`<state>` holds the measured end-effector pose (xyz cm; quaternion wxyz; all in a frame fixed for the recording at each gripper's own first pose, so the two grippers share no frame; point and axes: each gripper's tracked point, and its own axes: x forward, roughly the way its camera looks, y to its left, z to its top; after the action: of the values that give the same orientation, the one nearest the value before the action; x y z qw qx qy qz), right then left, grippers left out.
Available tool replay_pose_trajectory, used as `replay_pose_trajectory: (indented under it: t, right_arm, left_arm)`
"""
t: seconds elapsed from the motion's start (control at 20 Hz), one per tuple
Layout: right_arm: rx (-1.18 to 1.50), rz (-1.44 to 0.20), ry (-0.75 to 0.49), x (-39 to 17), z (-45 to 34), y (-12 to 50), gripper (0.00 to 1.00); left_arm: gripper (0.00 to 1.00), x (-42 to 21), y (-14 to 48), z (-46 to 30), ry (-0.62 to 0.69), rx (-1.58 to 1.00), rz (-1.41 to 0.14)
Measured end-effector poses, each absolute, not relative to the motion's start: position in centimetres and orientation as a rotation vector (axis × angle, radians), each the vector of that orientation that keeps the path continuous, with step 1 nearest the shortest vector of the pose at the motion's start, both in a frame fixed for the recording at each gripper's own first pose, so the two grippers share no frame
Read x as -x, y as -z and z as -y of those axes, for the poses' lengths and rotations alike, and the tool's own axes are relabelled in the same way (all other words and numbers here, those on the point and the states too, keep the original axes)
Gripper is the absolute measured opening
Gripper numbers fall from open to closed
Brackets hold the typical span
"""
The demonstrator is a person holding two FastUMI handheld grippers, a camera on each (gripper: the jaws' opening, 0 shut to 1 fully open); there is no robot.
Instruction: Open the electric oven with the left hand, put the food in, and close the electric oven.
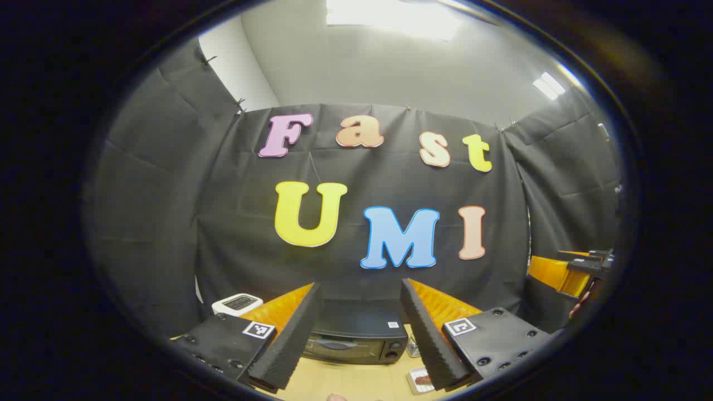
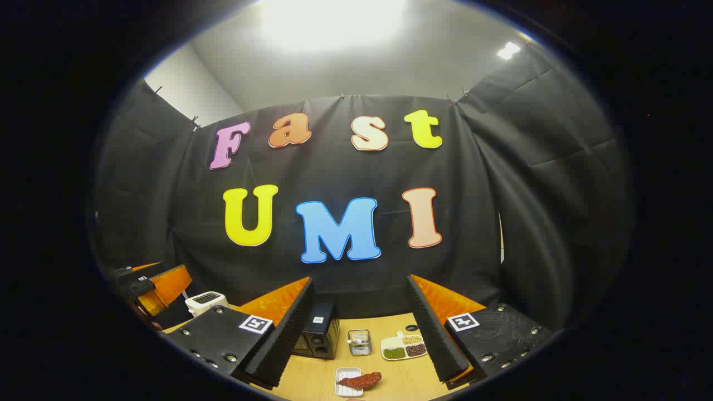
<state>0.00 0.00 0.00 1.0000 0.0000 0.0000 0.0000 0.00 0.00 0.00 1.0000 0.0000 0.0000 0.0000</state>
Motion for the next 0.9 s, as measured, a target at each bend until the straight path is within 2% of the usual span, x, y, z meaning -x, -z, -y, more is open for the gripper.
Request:
replay_pose_trajectory:
  t: [0.1,0.15,0.2,0.3,0.35,0.5,0.55,0.7,0.75,0.9]
  right_arm:
    - [0.005,0.002,0.001,-0.1,0.1,0.0,0.98]
    - [0.008,0.001,0.001,-0.2,0.1,0.0,0.98]
    - [0.008,-0.001,0.0,-0.1,0.1,0.0,0.98]
    - [0.005,-0.002,0.004,-0.2,0.1,0.2,0.98]
    - [0.002,-0.001,0.004,-0.2,0.0,0.3,0.98]
    - [0.005,-0.011,0.005,-0.1,-0.5,0.7,0.98]
    - [0.008,-0.01,0.006,-0.1,-0.6,0.7,0.98]
    - [0.009,-0.015,0.012,0.3,-0.9,0.9,0.98]
    - [0.006,-0.016,0.015,0.2,-0.8,1.0,0.98]
    - [-0.002,-0.033,0.015,0.2,-1.0,1.9,0.99]
  left_arm:
    - [0.99,-0.1,0.0,0.2,0.002,-0.001,-0.003]
    - [0.95,-0.2,0.1,0.2,0.004,-0.003,-0.006]
    - [0.99,-0.2,0.3,0.4,0.007,-0.005,-0.009]
    - [0.99,-0.3,0.3,0.1,0.004,-0.006,-0.008]
    - [0.95,-0.3,0.2,-0.1,0.003,-0.003,-0.007]
    - [0.98,-0.3,0.6,-0.3,0.005,0.006,-0.011]
    - [0.95,-0.3,0.6,-0.4,0.006,0.008,-0.01]
    - [0.99,-0.4,1.1,-0.4,0.019,0.015,-0.025]
    - [0.95,-0.5,1.1,-0.5,0.019,0.012,-0.026]
    - [0.95,-0.7,1.8,-0.8,0.025,0.001,-0.041]
